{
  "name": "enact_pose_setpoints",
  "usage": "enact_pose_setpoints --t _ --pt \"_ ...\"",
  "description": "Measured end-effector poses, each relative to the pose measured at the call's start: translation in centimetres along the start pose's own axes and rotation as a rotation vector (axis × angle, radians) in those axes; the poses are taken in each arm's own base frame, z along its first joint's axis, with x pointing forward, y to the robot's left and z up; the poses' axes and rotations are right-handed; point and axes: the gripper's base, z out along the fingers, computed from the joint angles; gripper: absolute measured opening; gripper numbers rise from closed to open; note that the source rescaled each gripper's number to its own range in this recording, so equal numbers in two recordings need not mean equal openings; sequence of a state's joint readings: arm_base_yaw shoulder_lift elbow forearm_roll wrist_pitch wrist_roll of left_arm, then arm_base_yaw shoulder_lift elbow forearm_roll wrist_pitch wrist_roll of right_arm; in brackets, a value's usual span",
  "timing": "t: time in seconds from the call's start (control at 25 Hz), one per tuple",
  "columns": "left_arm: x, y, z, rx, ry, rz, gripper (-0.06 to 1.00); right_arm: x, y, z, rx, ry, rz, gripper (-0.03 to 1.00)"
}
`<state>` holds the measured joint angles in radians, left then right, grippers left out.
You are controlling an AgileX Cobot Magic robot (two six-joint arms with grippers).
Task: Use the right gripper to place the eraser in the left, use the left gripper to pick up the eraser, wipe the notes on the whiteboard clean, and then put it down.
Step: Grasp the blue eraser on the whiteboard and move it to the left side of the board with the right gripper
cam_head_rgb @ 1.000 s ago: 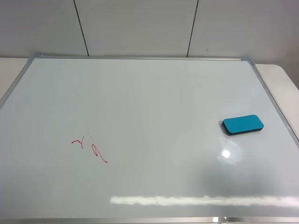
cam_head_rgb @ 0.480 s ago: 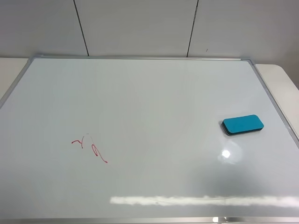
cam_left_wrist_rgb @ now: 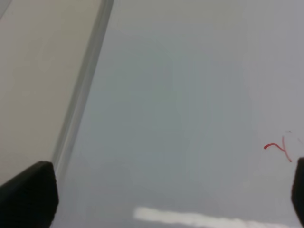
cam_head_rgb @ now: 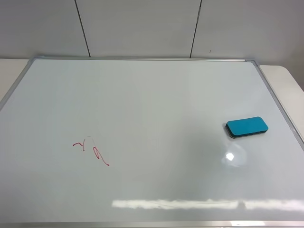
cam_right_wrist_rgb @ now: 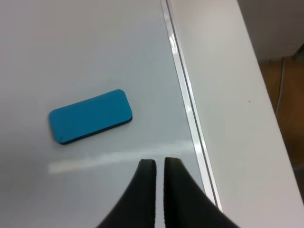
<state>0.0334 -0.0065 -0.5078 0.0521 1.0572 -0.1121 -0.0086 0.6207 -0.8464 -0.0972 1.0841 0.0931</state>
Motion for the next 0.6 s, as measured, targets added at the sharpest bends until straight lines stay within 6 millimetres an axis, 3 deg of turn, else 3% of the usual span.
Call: enact_pose_setpoints --t 0.24,0.4,0.6 --pt "0.0 0.0 0.0 0.000 0.000 0.000 1.00 -3.9 1.3 6.3 -0.047 0.242 0.022 0.01" --pt "0.0 0.0 0.0 0.000 0.000 0.000 1.00 -4.5 1.9 10.5 -0.056 0.370 0.015 0.01" --pt "0.0 0.0 0.0 0.000 0.000 0.000 1.00 -4.8 2.2 14.1 -0.058 0.419 0.014 0.01"
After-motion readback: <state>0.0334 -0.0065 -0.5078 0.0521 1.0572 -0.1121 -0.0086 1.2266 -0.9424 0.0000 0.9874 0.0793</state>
